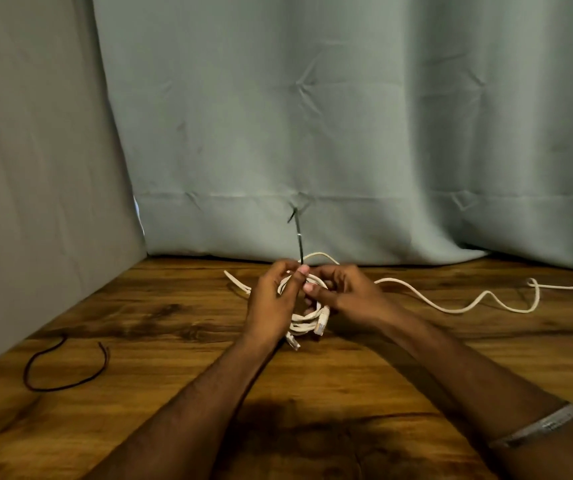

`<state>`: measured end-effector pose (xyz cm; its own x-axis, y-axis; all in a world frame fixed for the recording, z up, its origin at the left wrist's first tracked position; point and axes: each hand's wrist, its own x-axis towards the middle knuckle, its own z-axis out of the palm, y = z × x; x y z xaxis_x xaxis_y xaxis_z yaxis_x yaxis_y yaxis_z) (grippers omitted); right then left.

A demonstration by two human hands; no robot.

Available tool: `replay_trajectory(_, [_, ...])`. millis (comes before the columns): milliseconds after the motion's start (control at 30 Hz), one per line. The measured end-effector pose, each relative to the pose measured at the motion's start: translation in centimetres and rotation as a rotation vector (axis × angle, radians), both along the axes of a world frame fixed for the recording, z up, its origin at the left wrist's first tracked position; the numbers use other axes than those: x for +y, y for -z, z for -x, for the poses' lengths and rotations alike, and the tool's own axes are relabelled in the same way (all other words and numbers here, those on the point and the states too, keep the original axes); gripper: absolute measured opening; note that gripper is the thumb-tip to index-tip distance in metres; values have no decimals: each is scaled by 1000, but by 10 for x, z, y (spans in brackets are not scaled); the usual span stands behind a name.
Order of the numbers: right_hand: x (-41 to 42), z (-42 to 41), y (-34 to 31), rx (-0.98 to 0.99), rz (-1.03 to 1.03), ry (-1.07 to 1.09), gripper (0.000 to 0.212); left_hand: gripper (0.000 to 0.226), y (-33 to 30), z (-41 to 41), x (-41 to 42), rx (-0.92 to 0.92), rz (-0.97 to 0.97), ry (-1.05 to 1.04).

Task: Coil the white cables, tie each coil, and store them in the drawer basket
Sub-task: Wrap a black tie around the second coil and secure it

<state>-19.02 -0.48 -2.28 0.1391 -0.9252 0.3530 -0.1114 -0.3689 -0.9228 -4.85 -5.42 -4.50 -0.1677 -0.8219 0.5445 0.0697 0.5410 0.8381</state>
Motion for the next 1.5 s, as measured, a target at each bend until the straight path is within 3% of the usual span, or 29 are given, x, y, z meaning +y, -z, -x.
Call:
replay_trajectory(133, [-6,-4,6,-7,89,69,17,30,-1,3,-1,120,-142,53])
replay_trajectory(400, [-20,4,16,-142,72,158,15,21,-10,11,0,391,-391,256])
replay_trajectory(700, [-10,5,11,119,155,286,10,21,-4,6,2,56,-115,126])
replay_trajectory(900, [0,2,-2,-19,64,221,24,19,-2,7,3,40,-105,147])
replay_trajectory(1100, [-3,8,-8,40,224,325,8,15,-5,9,12,-18,-48,189])
replay_trajectory(1333, [-7,15,-8,293,369,520,34,15,-5,14,23,-225,167,64])
replay_trajectory(1500, [-9,22,-10,369,435,681,34,18,-6,29,31,-365,284,-96])
